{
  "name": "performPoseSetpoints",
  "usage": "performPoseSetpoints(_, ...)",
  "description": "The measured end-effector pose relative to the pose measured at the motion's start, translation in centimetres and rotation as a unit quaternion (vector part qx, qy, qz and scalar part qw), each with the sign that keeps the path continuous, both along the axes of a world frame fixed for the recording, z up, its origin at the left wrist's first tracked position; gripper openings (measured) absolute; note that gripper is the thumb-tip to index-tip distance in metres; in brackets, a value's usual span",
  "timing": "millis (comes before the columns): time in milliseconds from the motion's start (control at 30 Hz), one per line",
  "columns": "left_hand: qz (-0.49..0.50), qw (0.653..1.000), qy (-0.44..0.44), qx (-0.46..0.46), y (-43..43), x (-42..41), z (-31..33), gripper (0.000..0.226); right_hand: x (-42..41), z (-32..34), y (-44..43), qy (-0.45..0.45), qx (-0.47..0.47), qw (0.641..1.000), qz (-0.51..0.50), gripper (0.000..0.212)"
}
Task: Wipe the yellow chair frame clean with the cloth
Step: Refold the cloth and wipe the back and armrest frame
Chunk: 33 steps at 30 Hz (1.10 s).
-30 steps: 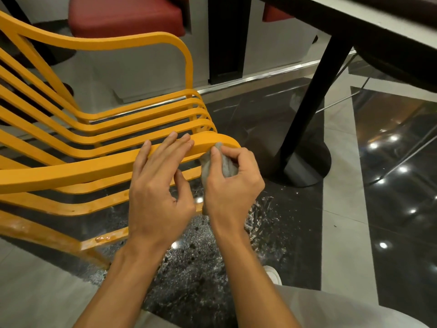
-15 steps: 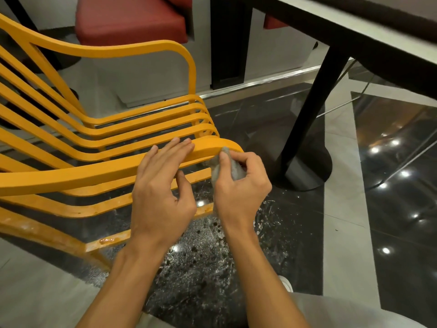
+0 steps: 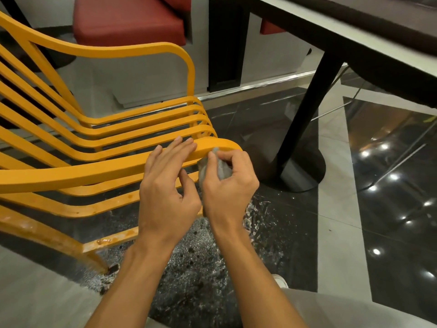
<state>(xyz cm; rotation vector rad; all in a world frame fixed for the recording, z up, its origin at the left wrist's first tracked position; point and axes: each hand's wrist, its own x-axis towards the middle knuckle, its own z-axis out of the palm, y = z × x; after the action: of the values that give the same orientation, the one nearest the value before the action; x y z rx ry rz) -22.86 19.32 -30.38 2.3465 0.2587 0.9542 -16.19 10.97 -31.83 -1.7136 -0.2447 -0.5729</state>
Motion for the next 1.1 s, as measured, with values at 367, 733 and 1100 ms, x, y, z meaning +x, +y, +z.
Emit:
performPoseSetpoints(367, -0.005, 1.000, -0.016, 0.004, -1.0, 0.5, 0.6, 0.046, -1.3, -1.6, -6.1, 0.168, -0.013, 0.986, -0.019, 0.006)
performPoseSetpoints(733, -0.007, 1.000, -0.003, 0.027, -2.7, 3.3, 0.6, 0.041, 1.2, -0.9, -5.7, 0.088, -0.004, 0.996, 0.028, 0.005)
performPoseSetpoints(1100, -0.008, 0.999, -0.015, 0.049, -2.3, 3.6, -0.5, 0.041, 3.0, -2.9, -3.5, 0.061, 0.052, 0.996, -0.043, 0.011)
